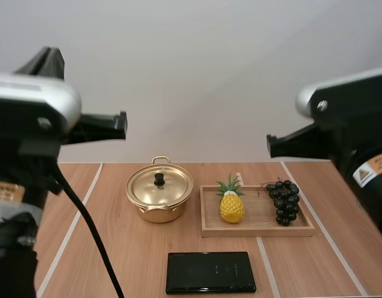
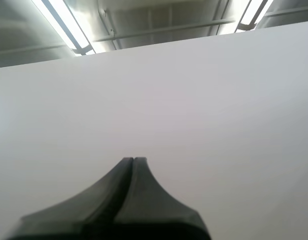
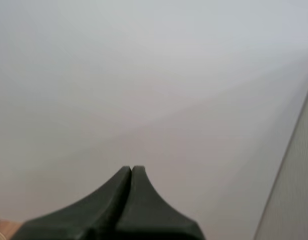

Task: Open the pot, put the grape inside, and close it

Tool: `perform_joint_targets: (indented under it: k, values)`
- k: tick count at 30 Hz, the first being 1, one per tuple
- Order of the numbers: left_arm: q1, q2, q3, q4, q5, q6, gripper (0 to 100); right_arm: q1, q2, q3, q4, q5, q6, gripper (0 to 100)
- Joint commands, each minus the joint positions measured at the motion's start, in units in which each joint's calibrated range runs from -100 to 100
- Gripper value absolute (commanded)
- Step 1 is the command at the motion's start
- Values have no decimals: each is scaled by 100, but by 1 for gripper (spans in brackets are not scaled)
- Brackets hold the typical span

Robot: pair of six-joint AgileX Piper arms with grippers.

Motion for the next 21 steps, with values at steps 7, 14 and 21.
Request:
perform_joint_targets:
  k: [7,14,21]
  values:
    - [-13,1682,-2668,-177,3184,-127,0,-33,2039,-3531,-68,3852,1185,0]
    - [-13,2997,-4462,-130,4619,-349,0,-33,3743,-5218,-218,6446,1148,0]
    - [-13,4435,-5823,-94,6517,-477,0,-33,4947,-5624,-233,6977,980,0]
